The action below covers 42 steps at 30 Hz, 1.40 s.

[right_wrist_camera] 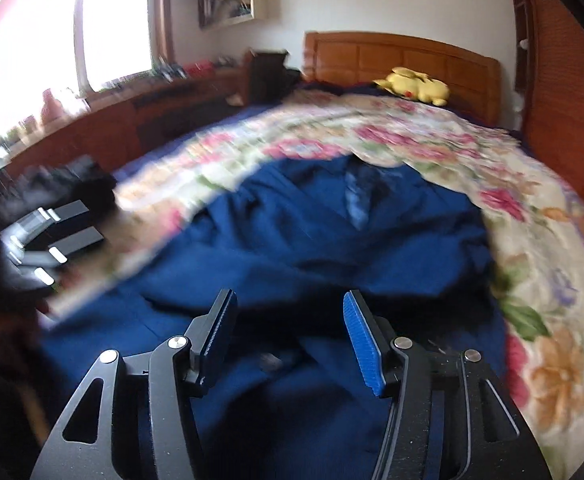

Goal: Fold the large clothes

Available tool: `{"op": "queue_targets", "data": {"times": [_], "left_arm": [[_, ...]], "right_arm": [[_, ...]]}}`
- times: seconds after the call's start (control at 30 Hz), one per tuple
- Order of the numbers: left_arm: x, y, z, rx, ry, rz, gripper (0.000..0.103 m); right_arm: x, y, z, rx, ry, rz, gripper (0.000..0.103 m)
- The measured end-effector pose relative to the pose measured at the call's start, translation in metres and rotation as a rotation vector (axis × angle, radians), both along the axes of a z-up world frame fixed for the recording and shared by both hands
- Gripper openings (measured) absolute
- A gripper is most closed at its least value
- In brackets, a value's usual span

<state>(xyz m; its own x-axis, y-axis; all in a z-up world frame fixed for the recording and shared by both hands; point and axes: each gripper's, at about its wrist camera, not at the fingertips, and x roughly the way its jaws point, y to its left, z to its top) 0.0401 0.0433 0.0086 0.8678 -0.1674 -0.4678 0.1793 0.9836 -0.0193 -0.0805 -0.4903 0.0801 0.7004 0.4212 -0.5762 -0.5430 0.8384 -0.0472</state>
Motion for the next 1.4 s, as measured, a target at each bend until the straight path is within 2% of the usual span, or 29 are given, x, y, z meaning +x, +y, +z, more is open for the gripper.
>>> {"op": "queue_targets", "data": {"times": [0.1,0.33,0.43,0.67,0.8,0.87,1.0,1.03,1.1,1.2,1.4], "left_arm": [[0.003,-0.001,-0.002,0.005,0.017,-0.006,0.085],[0.009,-0.006,-0.01,0.018,0.053,-0.02,0.085],[0.012,-0.007,-0.012,0.016,0.069,-0.024,0.085],[0.023,-0.008,-0.015,-0.002,0.117,-0.034,0.085],[0.033,-0.012,-0.016,-0.012,0.144,-0.047,0.085],[0.04,-0.016,-0.017,-0.013,0.162,-0.057,0.081],[0.049,-0.025,-0.021,0.025,0.179,-0.059,0.08],[0.052,-0.027,-0.021,0.038,0.183,-0.058,0.08],[0.059,-0.032,-0.021,0.062,0.195,-0.058,0.08],[0.071,-0.037,-0.022,0.089,0.215,-0.06,0.079],[0.093,-0.047,-0.036,0.126,0.287,-0.069,0.069]], "right_arm": [[0.004,0.001,-0.018,-0.056,0.006,-0.028,0.057],[0.018,-0.003,-0.044,-0.06,0.045,-0.101,0.057],[0.023,-0.005,-0.05,-0.032,0.071,-0.116,0.057],[0.022,-0.011,-0.056,0.01,0.057,-0.136,0.057],[0.015,-0.017,-0.057,0.016,0.027,-0.124,0.057],[0.01,-0.019,-0.057,0.024,0.015,-0.099,0.057],[-0.002,-0.018,-0.052,0.034,-0.027,-0.04,0.058],[-0.004,-0.019,-0.052,0.044,-0.031,-0.021,0.059],[-0.007,-0.021,-0.051,0.064,-0.029,0.0,0.071],[-0.011,-0.024,-0.052,0.063,-0.043,0.007,0.073],[-0.008,-0.029,-0.055,0.059,-0.037,0.0,0.074]]}}
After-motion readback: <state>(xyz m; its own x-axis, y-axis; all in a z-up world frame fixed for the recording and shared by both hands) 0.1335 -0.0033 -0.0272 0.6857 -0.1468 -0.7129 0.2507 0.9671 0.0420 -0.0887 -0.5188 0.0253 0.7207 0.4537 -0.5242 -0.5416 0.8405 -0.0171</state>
